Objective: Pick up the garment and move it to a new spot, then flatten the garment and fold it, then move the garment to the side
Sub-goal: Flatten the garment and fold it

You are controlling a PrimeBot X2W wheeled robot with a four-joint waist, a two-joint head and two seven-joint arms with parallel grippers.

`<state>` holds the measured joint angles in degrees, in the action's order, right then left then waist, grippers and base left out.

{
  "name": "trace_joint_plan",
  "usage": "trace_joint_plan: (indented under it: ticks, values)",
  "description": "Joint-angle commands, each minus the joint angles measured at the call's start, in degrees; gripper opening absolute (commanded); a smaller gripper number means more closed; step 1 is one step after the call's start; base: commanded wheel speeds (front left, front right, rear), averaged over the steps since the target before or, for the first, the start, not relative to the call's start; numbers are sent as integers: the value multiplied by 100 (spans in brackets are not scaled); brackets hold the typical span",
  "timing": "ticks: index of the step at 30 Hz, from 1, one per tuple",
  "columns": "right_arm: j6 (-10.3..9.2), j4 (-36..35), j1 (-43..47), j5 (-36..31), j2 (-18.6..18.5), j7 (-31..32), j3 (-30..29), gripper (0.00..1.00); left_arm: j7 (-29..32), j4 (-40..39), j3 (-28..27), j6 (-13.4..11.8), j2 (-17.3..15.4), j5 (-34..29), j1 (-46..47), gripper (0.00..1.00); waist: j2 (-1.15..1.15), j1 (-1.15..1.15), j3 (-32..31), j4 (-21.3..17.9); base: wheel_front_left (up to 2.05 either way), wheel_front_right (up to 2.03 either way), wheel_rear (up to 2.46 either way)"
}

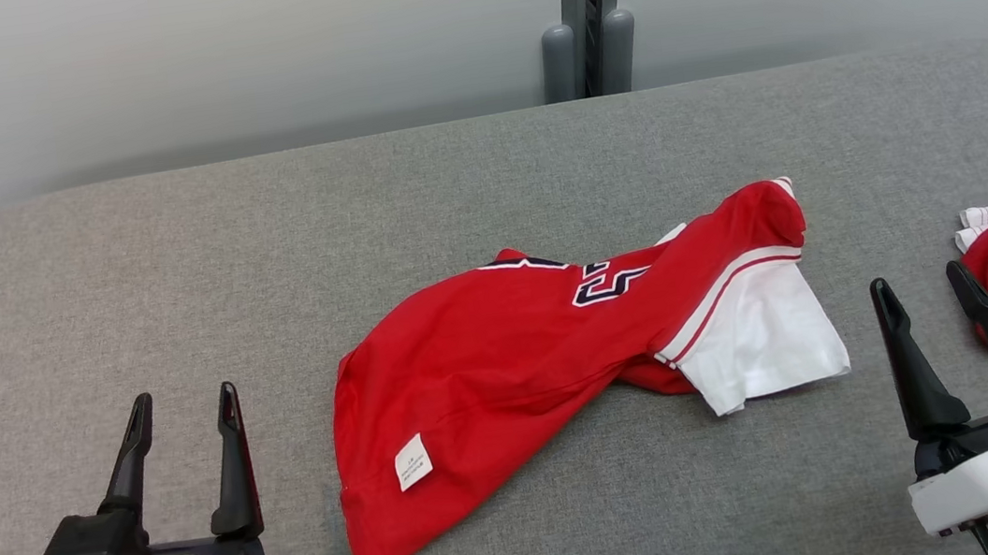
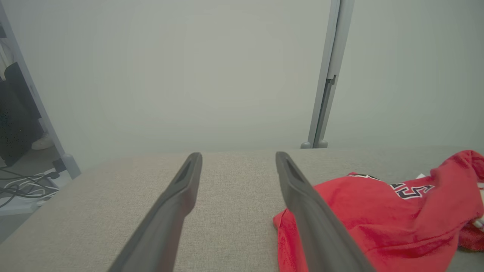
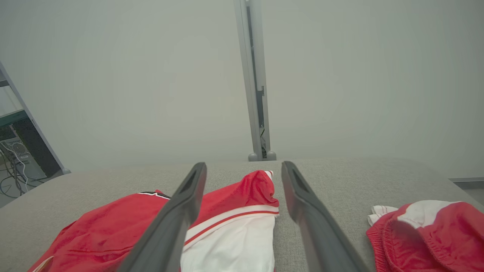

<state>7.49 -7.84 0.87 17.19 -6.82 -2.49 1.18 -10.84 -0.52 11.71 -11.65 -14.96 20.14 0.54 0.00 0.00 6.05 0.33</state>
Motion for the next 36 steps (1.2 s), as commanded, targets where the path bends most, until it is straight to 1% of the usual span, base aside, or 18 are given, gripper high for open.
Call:
trace_joint_plan:
  ticks: [1,4,10,12,13,18,22,23,25,27,31,36]
  values:
    - [1,-19,33,-18,-1,31,-17,100,64,-8,40,24,-42,-59,113,100,0,0,33,10,0,0,0]
    - [1,-24,-19,-22,-10,57,1,100,260,48,190,118,-59,-57,218,100,0,0,119,5,0,0,0]
    - [1,15,-128,13,-21,60,64,100,1031,531,572,534,-2,276,424,100,0,0,340,-104,0,0,0]
    - [1,45,-155,30,-18,55,100,100,1240,748,645,630,27,390,451,100,0,0,413,-161,0,0,0]
    - [1,45,-155,30,-18,55,100,100,1240,748,645,630,27,390,451,100,0,0,413,-161,0,0,0]
    - [1,138,-212,71,-17,0,136,100,1800,1181,708,757,70,698,509,100,0,0,570,-269,0,0,0]
    - [1,203,-256,92,-21,-34,141,100,1990,1360,746,761,31,738,579,100,0,0,655,-304,0,0,0]
    - [1,216,-256,93,-23,-43,136,100,2015,1380,744,776,31,773,590,86,0,0,667,-309,0,0,0]
    - [1,238,-264,96,-26,-60,123,100,2082,1396,760,812,27,807,598,0,0,0,683,-313,0,0,0]
    - [1,248,-269,101,-28,-63,98,100,2133,1364,788,848,28,861,557,0,0,0,685,-307,0,0,0]
    - [1,291,-262,123,-40,-52,16,100,2148,1245,804,834,-25,840,528,0,0,0,683,-288,0,0,0]
    - [1,554,-153,212,-173,279,-187,100,2114,1082,789,754,-50,802,554,0,0,0,715,-252,0,0,0]
